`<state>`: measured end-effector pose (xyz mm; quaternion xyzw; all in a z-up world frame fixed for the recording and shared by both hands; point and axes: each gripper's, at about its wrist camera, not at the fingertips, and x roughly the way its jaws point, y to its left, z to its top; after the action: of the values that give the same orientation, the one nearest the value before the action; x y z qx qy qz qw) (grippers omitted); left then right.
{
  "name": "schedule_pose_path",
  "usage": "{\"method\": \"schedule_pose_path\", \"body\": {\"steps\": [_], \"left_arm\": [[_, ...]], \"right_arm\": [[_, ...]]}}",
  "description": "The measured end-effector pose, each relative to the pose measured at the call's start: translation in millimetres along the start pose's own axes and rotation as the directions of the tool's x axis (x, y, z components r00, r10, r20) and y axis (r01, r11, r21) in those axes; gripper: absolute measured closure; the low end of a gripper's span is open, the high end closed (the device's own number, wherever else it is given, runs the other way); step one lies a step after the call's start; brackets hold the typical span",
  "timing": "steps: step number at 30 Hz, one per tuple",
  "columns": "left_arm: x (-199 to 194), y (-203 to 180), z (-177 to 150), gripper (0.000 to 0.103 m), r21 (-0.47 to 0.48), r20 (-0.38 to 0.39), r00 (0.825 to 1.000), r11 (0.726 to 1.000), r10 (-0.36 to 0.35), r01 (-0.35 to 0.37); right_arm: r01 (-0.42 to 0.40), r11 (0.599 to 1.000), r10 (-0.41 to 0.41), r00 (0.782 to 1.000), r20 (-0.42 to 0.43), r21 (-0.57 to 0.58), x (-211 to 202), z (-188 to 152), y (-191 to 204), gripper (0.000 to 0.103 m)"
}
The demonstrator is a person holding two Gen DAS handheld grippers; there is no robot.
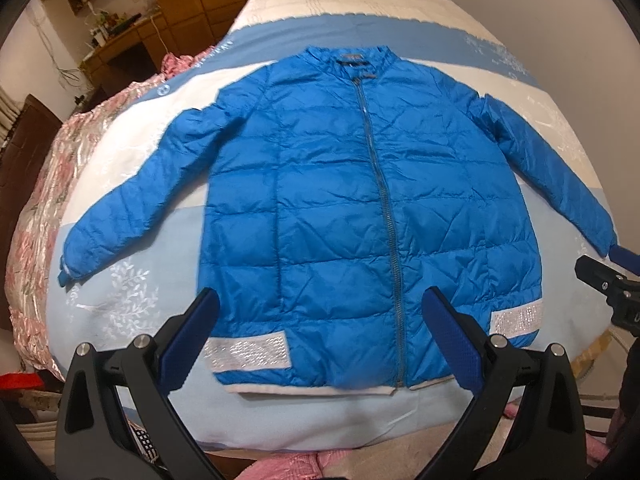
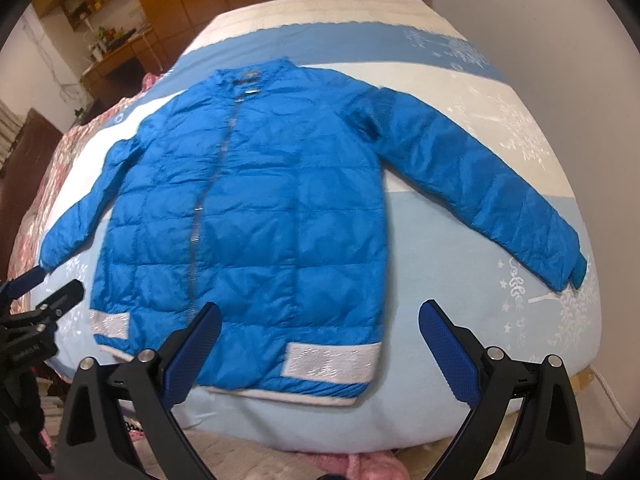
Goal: Fold large clothes
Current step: 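Grasp the blue jacket sleeve cuff with the right gripper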
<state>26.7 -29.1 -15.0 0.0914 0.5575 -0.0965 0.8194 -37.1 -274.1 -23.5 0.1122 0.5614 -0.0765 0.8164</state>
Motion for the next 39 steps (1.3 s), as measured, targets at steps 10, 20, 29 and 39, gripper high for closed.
{"method": "schedule_pose_path", "body": {"steps": [10,20,29,39], "left_arm": [[42.1,-68.9,66.2,0.004,0.117,0.06,0.992,0.987,-0.114,0.107],[103.3,-169.4,153.1,0.004,0.2,-0.025,0.989,0.968,-0.146,0.148],[160.8,-209.6,195.9,0.009,0.165,-0.094,0.979,0.967,-0.18,0.194],[221.6,-209.9,200.7,0.031,0.089,-0.182,0.959,0.967,-0.218,0.237]], "right_arm": [[-0.132,0.863,0.121,0.991,0.053,0.487,41.1,-1.2,-212.0,0.006],[-0.09,0.687,0.072,0.996,0.056,0.721,67.0,-13.8,-386.0,0.015],[-0.151,0.667,0.187,0.982,0.032,0.729,115.0,-15.2,-431.0,0.04],[-0.299,0.629,0.253,0.952,0.175,0.718,106.1,-2.7,-429.2,0.081]]}}
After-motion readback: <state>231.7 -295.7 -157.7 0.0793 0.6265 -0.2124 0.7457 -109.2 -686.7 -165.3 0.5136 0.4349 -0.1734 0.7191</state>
